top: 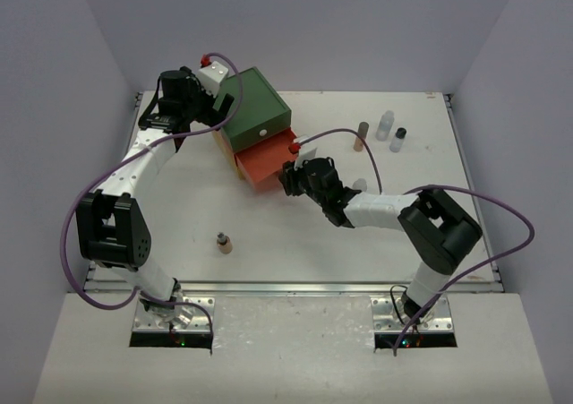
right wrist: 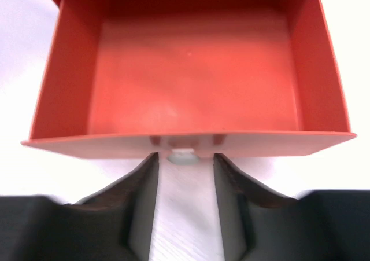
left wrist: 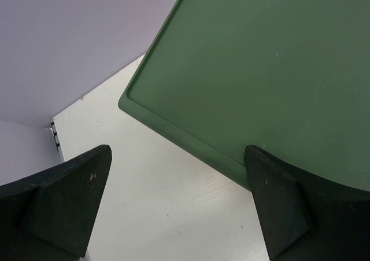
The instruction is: Organize the makeup
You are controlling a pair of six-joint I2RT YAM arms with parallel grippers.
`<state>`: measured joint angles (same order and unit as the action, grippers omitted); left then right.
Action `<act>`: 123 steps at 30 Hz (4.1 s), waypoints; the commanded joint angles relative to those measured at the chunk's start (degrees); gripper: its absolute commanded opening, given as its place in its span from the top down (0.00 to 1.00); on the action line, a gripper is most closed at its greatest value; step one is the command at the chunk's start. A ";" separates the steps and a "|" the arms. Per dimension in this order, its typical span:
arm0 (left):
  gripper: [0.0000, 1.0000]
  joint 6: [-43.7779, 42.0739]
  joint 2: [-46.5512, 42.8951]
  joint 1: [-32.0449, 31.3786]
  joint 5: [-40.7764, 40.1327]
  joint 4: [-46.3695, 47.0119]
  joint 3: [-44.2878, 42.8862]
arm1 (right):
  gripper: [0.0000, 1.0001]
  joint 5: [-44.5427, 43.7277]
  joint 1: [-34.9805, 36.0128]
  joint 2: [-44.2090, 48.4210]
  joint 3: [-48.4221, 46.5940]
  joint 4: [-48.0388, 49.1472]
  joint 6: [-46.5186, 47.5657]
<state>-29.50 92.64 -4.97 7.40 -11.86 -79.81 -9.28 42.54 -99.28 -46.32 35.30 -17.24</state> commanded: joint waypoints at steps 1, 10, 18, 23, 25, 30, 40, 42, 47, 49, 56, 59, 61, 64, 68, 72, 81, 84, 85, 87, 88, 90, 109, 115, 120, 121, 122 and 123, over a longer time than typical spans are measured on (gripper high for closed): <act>0.00 0.28 -1.06 -0.62 -0.88 -3.66 1.11 | 0.49 0.04 0.43 4.88 0.51 -6.00 1.89; 0.00 0.48 -1.65 -0.58 -0.31 -3.86 1.68 | 0.16 0.23 0.42 16.11 -1.68 -22.40 3.03; 0.00 0.39 -2.69 -0.56 0.44 -4.21 2.29 | 0.01 -9.82 -2.07 29.08 -1.88 -44.08 -1.83; 0.00 1.08 -3.10 -0.65 1.15 -4.38 1.79 | 0.01 -14.12 -8.88 32.35 -3.18 -55.60 -6.99; 0.00 1.51 -3.39 -0.65 1.85 -4.65 1.51 | 0.01 -14.34 -12.70 33.76 -1.83 -57.70 -8.69; 0.00 1.90 -4.22 -0.56 2.79 -5.09 0.98 | 0.01 -15.27 -15.46 33.50 -0.42 -57.72 -8.19; 0.00 0.87 -5.79 -0.56 2.71 -6.07 1.29 | 0.25 -12.86 -16.04 22.90 -4.52 -57.04 -4.54; 0.00 0.67 -5.80 -0.61 2.53 -6.16 1.37 | 0.29 -13.22 -16.26 21.33 -5.22 -56.22 -3.94; 0.00 0.10 -5.89 -0.61 2.10 -6.29 1.45 | 0.43 -13.57 -16.79 18.31 -6.92 -53.02 -1.80; 0.00 0.05 -5.90 -0.57 2.09 -6.33 1.51 | 0.44 -13.58 -17.08 17.51 -7.57 -52.78 -1.57; 0.00 -0.21 -5.63 -0.57 1.84 -6.33 1.76 | 0.46 -11.32 -18.20 15.97 -8.34 -51.66 -1.31; 0.00 -0.30 -5.54 -0.65 1.66 -6.16 1.81 | 0.49 -10.94 -18.25 15.83 -8.34 -50.99 -0.91; 0.00 -0.30 -5.54 -0.57 1.65 -6.16 1.76 | 0.54 -10.70 -18.30 15.69 -8.41 -50.93 -0.88; 0.00 -0.33 -5.57 -0.62 1.65 -6.16 1.83 | 0.63 -9.84 -18.41 15.67 -8.01 -50.49 -1.01; 0.00 -0.30 -5.63 -0.61 1.74 -6.20 1.99 | 0.76 -9.27 -18.56 15.74 -7.32 -49.57 -0.80; 0.00 -0.40 -5.63 -0.64 1.57 -6.15 2.13 | 0.86 -8.33 -18.81 15.72 -7.02 -49.45 -0.67; 0.00 -0.55 -5.61 -0.64 1.67 -5.99 2.47 | 1.00 2.10 -18.81 21.25 -8.25 -47.91 3.57; 0.00 -0.37 -5.45 -0.56 1.94 -5.88 2.46 | 1.00 4.20 -18.81 22.90 -11.04 -49.83 4.37; 0.00 -0.21 -5.45 -0.56 2.09 -5.72 2.38 | 1.00 4.44 -18.81 23.63 -12.36 -50.89 4.79; 0.00 -0.13 -5.33 -0.56 2.18 -5.72 2.30 | 1.00 4.97 -18.81 24.36 -14.22 -51.82 5.31; 0.00 -0.06 -5.22 -0.56 2.25 -5.72 2.22 | 1.00 5.45 -18.81 24.81 -15.34 -52.31 5.57; 0.00 0.05 -5.16 -0.56 2.30 -5.72 2.17 | 1.00 7.22 -18.73 25.13 -16.84 -52.44 5.64; 0.00 1.11 -3.35 -0.56 1.84 -5.63 1.50 | 1.00 21.25 -6.83 4.32 -38.34 -37.21 -5.60; 0.00 0.92 -2.89 -0.57 1.56 -5.63 1.68 | 1.00 24.48 -5.98 -1.57 -37.67 -32.77 -9.26; 0.00 0.77 -2.29 -0.56 1.30 -5.53 1.59 | 1.00 24.87 -5.98 -3.99 -35.24 -29.15 -11.46; 0.00 0.90 -2.07 -0.56 1.38 -5.40 1.66 | 1.00 25.21 -5.98 -5.09 -35.53 -29.37 -11.64; 0.00 1.00 -1.90 -0.56 1.39 -5.30 1.61 | 1.00 25.53 -5.98 -5.76 -35.72 -29.41 -12.00; 0.00 1.02 -1.79 -0.62 1.51 -5.34 1.53 | 1.00 25.68 -5.98 -6.45 -35.59 -29.59 -12.17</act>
<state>-28.43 89.31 -5.23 9.83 -15.60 -78.19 14.08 36.21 -104.71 -80.86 -1.11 -26.69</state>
